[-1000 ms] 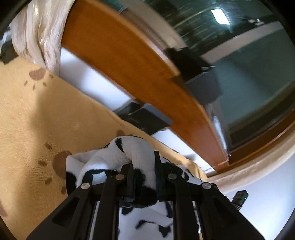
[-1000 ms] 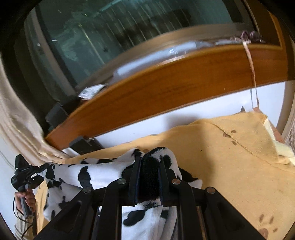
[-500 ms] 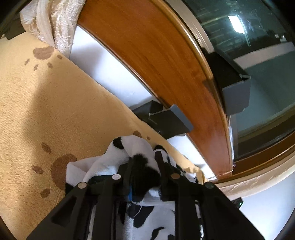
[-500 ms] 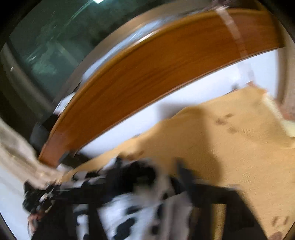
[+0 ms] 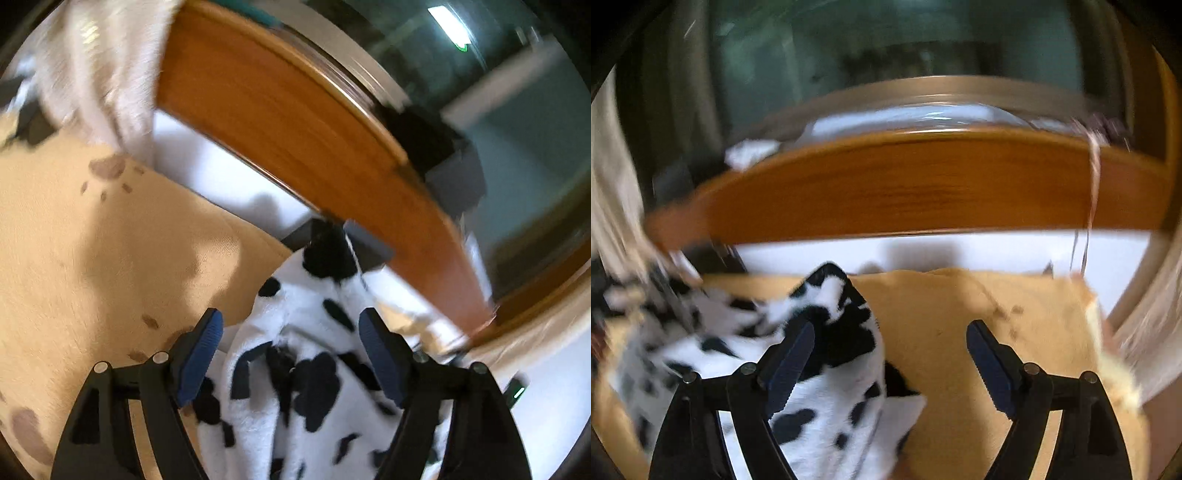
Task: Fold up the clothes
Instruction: 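Lay the fleece end over the stack and open both tools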
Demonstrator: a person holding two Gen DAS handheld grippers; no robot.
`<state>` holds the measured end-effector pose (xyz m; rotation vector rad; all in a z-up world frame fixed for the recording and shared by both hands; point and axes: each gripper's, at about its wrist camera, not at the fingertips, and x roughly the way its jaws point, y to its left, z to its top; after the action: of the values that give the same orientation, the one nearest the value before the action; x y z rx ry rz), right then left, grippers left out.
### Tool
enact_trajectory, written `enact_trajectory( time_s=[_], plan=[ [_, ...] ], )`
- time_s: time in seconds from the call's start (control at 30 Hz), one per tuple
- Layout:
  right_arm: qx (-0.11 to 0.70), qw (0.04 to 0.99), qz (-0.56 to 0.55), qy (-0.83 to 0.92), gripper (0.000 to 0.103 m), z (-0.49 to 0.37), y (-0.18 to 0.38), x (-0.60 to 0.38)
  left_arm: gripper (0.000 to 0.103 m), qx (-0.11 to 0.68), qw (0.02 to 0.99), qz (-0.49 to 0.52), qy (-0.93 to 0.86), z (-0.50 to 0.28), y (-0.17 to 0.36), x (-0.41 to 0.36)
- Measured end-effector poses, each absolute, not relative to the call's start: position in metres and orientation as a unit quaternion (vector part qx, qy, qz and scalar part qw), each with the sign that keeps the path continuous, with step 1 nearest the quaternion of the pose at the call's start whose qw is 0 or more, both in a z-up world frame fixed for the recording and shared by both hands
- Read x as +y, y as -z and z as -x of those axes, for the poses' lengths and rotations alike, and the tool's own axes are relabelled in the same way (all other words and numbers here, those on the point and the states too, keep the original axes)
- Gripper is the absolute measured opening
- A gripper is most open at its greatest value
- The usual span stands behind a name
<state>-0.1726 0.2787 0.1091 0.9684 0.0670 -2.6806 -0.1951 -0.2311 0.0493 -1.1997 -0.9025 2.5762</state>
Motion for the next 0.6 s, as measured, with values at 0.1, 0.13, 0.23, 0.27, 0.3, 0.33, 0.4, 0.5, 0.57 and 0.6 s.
enact_trajectory(
  time_s=[0.1, 0.13, 0.23, 0.27, 0.3, 0.33, 0.4, 0.5, 0.57, 0.6],
  plan=[
    [0.048, 0.155, -0.343, 0.925, 0.086, 0.180, -0.102, 0.272, 0.080, -0.243, 0.091, 0.408, -0.875, 0.203, -0.050, -0.221],
    [0.050, 0.159, -0.345, 0.924, 0.086, 0.182, -0.101, 0.272, 0.080, -0.215, 0.094, 0.414, -0.880, 0.206, -0.049, -0.217],
    [0.056, 0.174, -0.354, 0.917, 0.086, 0.189, -0.093, 0.277, 0.081, -0.116, 0.106, 0.430, -0.889, 0.215, -0.045, -0.203],
    [0.059, 0.180, -0.359, 0.914, 0.086, 0.190, -0.090, 0.277, 0.081, -0.089, 0.109, 0.432, -0.891, 0.218, -0.043, -0.198],
    [0.065, 0.187, -0.363, 0.910, 0.086, 0.192, -0.088, 0.276, 0.081, -0.072, 0.110, 0.432, -0.892, 0.220, -0.041, -0.195],
    [0.071, 0.194, -0.367, 0.907, 0.086, 0.195, -0.086, 0.275, 0.081, -0.064, 0.111, 0.432, -0.893, 0.224, -0.040, -0.192],
    [0.075, 0.211, -0.370, 0.902, 0.086, 0.201, -0.085, 0.271, 0.081, -0.059, 0.113, 0.430, -0.893, 0.235, -0.039, -0.188],
    [0.061, 0.238, -0.365, 0.898, 0.086, 0.208, -0.088, 0.267, 0.081, -0.098, 0.134, 0.432, -0.886, 0.253, -0.038, -0.185],
    [0.045, 0.254, -0.364, 0.895, 0.086, 0.218, -0.091, 0.262, 0.081, -0.131, 0.147, 0.434, -0.879, 0.261, -0.037, -0.189],
    [0.036, 0.263, -0.368, 0.891, 0.086, 0.222, -0.090, 0.260, 0.081, -0.145, 0.153, 0.434, -0.876, 0.264, -0.036, -0.190]
  ],
)
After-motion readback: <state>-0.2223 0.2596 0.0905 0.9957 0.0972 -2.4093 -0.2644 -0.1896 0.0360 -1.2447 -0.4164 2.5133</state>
